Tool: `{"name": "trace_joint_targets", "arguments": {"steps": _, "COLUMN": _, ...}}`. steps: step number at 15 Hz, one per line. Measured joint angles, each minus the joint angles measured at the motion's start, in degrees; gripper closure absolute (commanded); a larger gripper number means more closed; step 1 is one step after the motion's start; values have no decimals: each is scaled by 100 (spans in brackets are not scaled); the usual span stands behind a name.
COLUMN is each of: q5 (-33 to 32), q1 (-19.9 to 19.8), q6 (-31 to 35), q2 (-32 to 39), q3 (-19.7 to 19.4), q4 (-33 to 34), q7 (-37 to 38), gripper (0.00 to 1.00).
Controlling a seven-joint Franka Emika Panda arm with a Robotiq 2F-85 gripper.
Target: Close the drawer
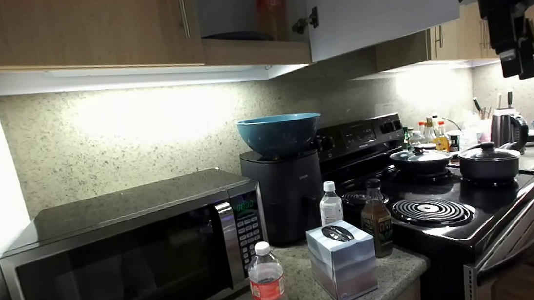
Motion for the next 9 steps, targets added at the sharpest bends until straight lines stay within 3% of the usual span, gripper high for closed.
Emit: {"name": "trace_joint_targets", "arguments": {"steps": 9, "q5": -305, "q1": -933, "q6": 945, "q2": -312, "q3": -532, "q4": 81, "q7": 1003, "gripper": 0}}
